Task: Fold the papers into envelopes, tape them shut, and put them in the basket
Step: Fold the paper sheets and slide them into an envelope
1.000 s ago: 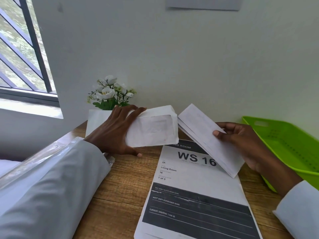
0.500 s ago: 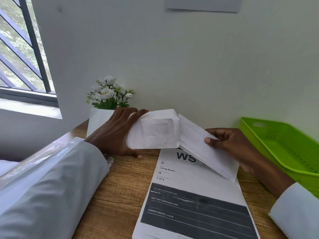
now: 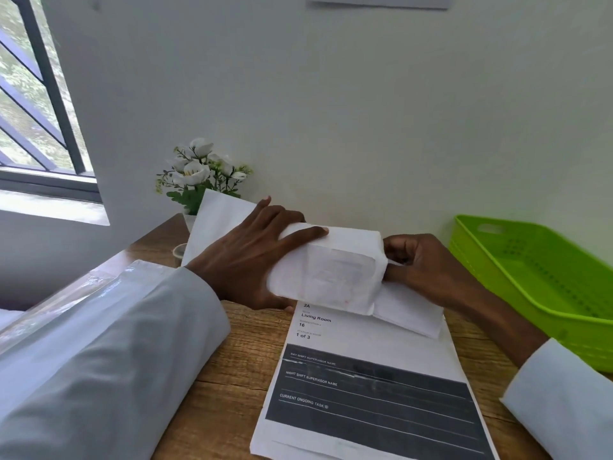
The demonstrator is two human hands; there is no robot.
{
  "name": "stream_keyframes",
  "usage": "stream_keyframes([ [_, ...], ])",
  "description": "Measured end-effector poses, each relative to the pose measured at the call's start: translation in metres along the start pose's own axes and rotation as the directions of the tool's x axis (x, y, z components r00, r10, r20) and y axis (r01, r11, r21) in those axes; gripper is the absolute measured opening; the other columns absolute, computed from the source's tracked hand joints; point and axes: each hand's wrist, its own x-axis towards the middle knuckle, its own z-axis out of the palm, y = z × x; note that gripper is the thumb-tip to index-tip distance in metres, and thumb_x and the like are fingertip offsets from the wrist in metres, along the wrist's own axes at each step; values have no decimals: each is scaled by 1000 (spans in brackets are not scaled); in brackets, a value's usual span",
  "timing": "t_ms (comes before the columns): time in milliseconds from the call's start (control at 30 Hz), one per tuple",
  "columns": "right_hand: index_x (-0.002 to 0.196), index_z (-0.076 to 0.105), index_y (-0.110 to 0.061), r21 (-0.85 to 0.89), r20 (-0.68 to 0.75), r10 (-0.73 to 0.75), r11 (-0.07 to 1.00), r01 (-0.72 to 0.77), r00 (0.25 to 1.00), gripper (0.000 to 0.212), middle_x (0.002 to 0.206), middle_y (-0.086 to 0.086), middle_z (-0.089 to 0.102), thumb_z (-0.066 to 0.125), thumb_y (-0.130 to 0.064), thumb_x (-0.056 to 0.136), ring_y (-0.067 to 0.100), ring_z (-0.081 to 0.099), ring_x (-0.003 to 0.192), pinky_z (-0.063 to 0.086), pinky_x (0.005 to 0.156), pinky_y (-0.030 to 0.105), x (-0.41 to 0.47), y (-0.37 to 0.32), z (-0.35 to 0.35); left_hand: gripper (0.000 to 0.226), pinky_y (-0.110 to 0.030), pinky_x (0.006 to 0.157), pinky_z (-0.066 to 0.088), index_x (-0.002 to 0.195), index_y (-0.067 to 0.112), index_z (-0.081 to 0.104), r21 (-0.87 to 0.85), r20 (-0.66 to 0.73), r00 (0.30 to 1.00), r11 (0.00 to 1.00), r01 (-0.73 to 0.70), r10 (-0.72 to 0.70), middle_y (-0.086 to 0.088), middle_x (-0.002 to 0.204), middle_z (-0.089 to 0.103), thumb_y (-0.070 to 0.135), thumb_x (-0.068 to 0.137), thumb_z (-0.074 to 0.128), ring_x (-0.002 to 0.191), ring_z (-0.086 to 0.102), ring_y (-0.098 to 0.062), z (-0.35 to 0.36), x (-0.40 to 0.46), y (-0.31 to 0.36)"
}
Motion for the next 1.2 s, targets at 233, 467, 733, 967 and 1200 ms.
stream_keyframes([
  [233, 96, 78, -16, -44, 119, 232, 973, -228, 965, 23, 95, 14, 76, 83, -26, 76, 31, 71, 83, 51, 72, 46, -2, 8, -29, 112, -58, 111, 28, 148, 22, 30, 20, 13, 997, 997, 78, -78, -11, 136, 41, 83, 60, 59, 122, 35, -27, -4, -10, -15],
  [467, 89, 77, -13, 182, 12, 226, 957, -225, 974, 11, 84, 1, 78, 79, -7, 79, 12, 69, 72, 58, 64, 32, -3, 3, -7, 108, -56, 115, 19, 148, 22, 31, 0, 4, 1000, 1000, 16, -16, -10, 135, 41, 81, 62, 59, 123, 37, -28, 1, -2, 0],
  [733, 92, 75, -7, 310, 29, 285, 908, -280, 958, 25, 75, 8, 73, 83, -22, 73, 10, 67, 62, 51, 55, 21, -6, -2, -14, 111, -61, 112, 24, 147, 19, 32, -11, -29, 998, 998, 57, -57, -12, 134, 43, 82, 61, 61, 122, 37, -28, -4, -5, -6],
  [967, 83, 75, -2, 300, 17, 268, 918, -261, 963, 5, 56, 3, 67, 77, -4, 78, 10, 57, 46, 47, 46, 19, -7, -5, -4, 111, -56, 115, 19, 148, 19, 31, -15, -21, 999, 999, 39, -40, -12, 136, 43, 84, 62, 59, 123, 36, -27, -5, 0, 2],
  [1200, 86, 76, -9, 356, -13, 241, 908, -220, 971, 18, 55, 3, 68, 66, 7, 83, 11, 55, 41, 45, 43, 19, -8, -10, -1, 111, -58, 115, 21, 148, 21, 28, -46, -43, 998, 998, 53, -55, -12, 137, 43, 86, 62, 56, 124, 38, -29, -6, 2, 6],
])
